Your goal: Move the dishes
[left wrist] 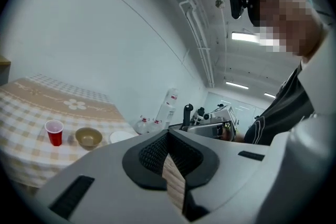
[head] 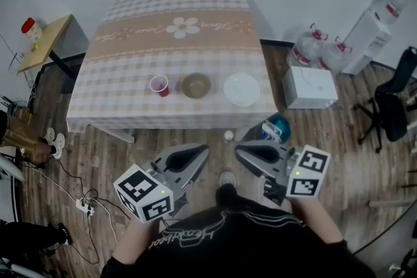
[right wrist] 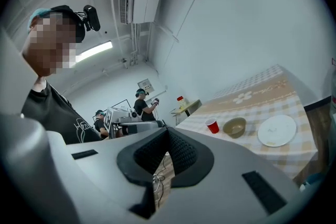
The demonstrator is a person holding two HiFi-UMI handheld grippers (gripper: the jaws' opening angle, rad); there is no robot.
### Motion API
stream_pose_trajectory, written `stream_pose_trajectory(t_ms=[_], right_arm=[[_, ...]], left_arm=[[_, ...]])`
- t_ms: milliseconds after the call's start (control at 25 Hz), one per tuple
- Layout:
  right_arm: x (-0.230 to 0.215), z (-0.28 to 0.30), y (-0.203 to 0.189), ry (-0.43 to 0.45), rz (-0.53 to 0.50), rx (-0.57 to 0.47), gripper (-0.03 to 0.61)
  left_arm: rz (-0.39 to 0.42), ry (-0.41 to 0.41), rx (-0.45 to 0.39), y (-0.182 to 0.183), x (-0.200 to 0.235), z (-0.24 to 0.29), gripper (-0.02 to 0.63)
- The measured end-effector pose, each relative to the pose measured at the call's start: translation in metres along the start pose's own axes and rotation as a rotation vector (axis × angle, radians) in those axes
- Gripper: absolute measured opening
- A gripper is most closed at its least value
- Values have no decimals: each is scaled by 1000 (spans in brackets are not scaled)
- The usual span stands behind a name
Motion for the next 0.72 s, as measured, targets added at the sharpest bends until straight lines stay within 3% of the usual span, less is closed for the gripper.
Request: stream_pose_trajectory(t_ms=[280, 720], right_arm=[[72, -19, -39, -63, -113, -90, 11], [104, -28, -64, -100, -114, -119, 11]], left_arm=[[25, -45, -29, -15, -59, -47, -5], [-13, -48, -49, -26, -78, -72, -5]])
Point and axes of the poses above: the fingertips, and each gripper's own axes: z forward along the fingers, x to its left, y out of its top, the point moved 6 cm from there along -z, backward along the fingers, and after that the axes turned 9 degrees about z, right-handed, at the moved point
